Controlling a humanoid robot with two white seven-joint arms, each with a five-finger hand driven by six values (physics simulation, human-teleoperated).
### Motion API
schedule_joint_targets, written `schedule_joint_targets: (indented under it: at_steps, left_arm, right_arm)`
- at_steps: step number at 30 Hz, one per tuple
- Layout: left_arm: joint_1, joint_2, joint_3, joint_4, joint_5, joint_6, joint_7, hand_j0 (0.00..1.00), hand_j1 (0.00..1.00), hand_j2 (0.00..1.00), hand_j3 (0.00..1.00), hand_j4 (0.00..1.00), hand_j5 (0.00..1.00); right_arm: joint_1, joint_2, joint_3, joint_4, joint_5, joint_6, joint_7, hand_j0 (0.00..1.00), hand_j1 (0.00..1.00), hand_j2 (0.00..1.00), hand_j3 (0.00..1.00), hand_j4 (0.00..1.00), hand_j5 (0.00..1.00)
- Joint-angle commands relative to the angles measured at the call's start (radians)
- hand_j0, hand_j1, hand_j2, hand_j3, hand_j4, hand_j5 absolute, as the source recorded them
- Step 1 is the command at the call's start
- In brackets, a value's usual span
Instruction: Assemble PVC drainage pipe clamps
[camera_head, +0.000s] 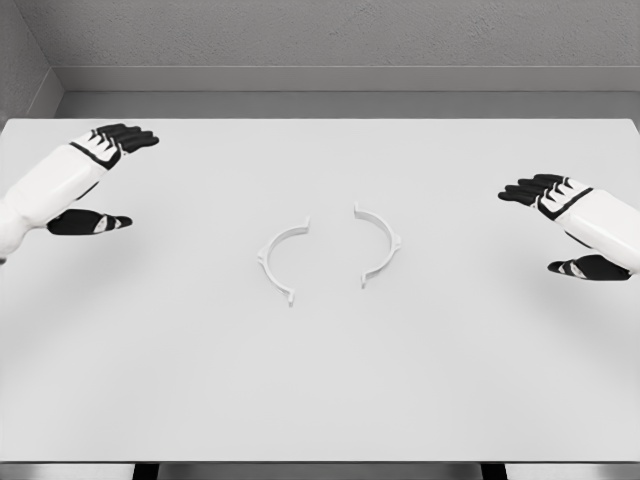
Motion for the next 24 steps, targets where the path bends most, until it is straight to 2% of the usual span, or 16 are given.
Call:
schedule_joint_targets:
  at_steps: [1, 5, 6, 7, 8, 9, 10, 11, 13, 15, 19, 24]
  left_arm:
    - [0.000, -0.007, -0.007, 0.002, 0.003, 0.001, 0.000, 1.00, 1.00, 1.00, 1.00, 1.00, 1.00]
    - [-0.003, -0.010, 0.005, 0.001, 0.018, 0.001, 0.005, 1.00, 1.00, 1.00, 1.00, 1.00, 1.00]
    - [-0.003, -0.024, 0.005, 0.004, 0.009, 0.001, 0.003, 1.00, 1.00, 1.00, 1.00, 1.00, 1.00]
    - [-0.003, -0.030, 0.002, 0.004, 0.006, 0.001, 0.003, 1.00, 1.00, 1.00, 1.00, 1.00, 1.00]
    - [-0.003, -0.042, -0.001, 0.010, 0.005, 0.001, 0.003, 1.00, 1.00, 1.00, 1.00, 1.00, 1.00]
    - [-0.002, -0.049, -0.002, 0.013, 0.006, 0.001, 0.003, 1.00, 1.00, 1.00, 1.00, 1.00, 1.00]
    - [-0.002, -0.050, -0.002, 0.014, 0.006, 0.001, 0.003, 1.00, 1.00, 1.00, 1.00, 1.00, 1.00]
    - [-0.006, -0.090, -0.002, 0.031, 0.006, 0.001, 0.003, 1.00, 1.00, 1.00, 1.00, 1.00, 1.00]
    - [-0.012, -0.128, -0.007, 0.050, 0.005, 0.001, 0.003, 1.00, 1.00, 1.00, 1.00, 1.00, 1.00]
    - [-0.012, -0.141, -0.016, 0.053, 0.005, 0.001, 0.003, 1.00, 1.00, 1.00, 1.00, 1.00, 1.00]
    - [-0.040, -0.179, -0.048, 0.086, 0.003, 0.001, 0.003, 1.00, 1.00, 1.00, 1.00, 1.00, 1.00]
    - [-0.055, -0.211, -0.093, 0.094, 0.003, 0.001, 0.003, 1.00, 1.00, 1.00, 1.00, 1.00, 1.00]
  right_arm:
    - [0.000, 0.000, 0.003, 0.001, -0.002, 0.002, 0.001, 1.00, 1.00, 1.00, 1.00, 1.00, 1.00]
    - [-0.024, 0.000, 0.029, 0.007, -0.002, 0.002, 0.001, 1.00, 1.00, 1.00, 1.00, 1.00, 1.00]
    - [-0.096, 0.018, 0.078, 0.010, 0.014, 0.002, 0.000, 1.00, 1.00, 1.00, 1.00, 1.00, 1.00]
    - [-0.138, 0.057, 0.099, 0.018, 0.063, 0.022, 0.000, 1.00, 1.00, 1.00, 1.00, 1.00, 1.00]
    - [-0.196, 0.110, 0.141, 0.044, 0.149, 0.046, -0.001, 1.00, 1.00, 1.00, 1.00, 1.00, 1.00]
    - [-0.238, 0.153, 0.161, 0.068, 0.188, 0.048, 0.001, 1.00, 1.00, 1.00, 1.00, 1.00, 1.00]
    - [-0.244, 0.161, 0.167, 0.079, 0.199, 0.048, 0.001, 1.00, 1.00, 1.00, 1.00, 1.00, 1.00]
    - [-0.340, 0.219, 0.237, 0.192, 0.284, 0.048, 0.003, 1.00, 1.00, 1.00, 1.00, 1.00, 1.00]
    - [-0.422, 0.244, 0.309, 0.312, 0.302, 0.048, 0.001, 1.00, 1.00, 1.00, 1.00, 1.00, 1.00]
    - [-0.442, 0.271, 0.340, 0.345, 0.308, 0.050, 0.001, 1.00, 1.00, 1.00, 1.00, 1.00, 1.00]
    - [-0.477, 0.368, 0.360, 0.404, 0.368, 0.060, 0.001, 1.00, 1.00, 1.00, 1.00, 1.00, 1.00]
    - [-0.495, 0.385, 0.386, 0.438, 0.376, 0.069, 0.001, 1.00, 1.00, 1.00, 1.00, 1.00, 1.00]
